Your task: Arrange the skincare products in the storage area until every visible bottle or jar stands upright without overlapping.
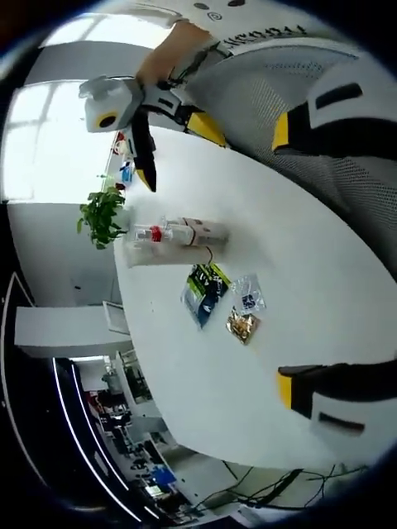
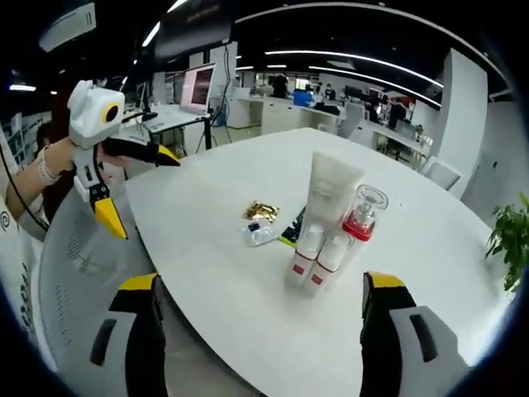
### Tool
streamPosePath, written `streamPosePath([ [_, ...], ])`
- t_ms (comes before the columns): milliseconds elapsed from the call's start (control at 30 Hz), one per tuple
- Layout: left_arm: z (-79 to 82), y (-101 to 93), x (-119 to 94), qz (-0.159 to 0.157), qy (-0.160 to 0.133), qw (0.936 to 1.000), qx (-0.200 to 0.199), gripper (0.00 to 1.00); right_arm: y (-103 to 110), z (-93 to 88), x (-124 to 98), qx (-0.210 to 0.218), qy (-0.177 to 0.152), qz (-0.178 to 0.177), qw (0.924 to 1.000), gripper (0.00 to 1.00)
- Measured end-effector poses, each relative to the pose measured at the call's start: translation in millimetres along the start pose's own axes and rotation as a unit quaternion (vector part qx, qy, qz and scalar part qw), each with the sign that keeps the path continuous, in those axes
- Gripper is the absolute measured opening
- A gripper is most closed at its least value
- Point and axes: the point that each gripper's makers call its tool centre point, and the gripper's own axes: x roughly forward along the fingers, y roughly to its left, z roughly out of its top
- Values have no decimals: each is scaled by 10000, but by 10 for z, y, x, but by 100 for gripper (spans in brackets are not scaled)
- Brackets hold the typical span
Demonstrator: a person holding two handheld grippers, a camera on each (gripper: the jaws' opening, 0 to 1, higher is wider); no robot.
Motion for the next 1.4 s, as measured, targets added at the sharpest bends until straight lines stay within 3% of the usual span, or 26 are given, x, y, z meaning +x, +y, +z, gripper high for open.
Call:
streamPosePath([
  [233, 62, -99, 96, -256, 12, 9997, 48, 99, -20, -24, -9, -7, 12, -4, 10000, 100],
  [433, 159, -173, 314, -612, 71, 9979, 204, 99, -114, -34, -18, -9, 35, -106, 9999, 100],
  [733, 201, -288, 747, -1140, 142, 9934, -55, 94, -348, -61, -14, 131, 84, -129, 9998, 100],
  [933, 198, -273, 998, -1253, 243, 9917, -166, 81, -570, -80, 5, 265, 138, -124, 9995, 99],
  [1133, 205, -358, 1262, -1638, 257, 9826, -837, 65, -825, -117, 1, 598, 171, -147, 9980, 90],
  [1267, 169, -322, 1436, -1598, 306, 9811, -1050, 57, -992, -161, -2, 583, 208, -137, 9980, 82],
  [1400, 78, -253, 1586, -1542, 490, 9778, -1328, 50, -1297, -235, -6, 588, 312, -322, 9973, 73],
])
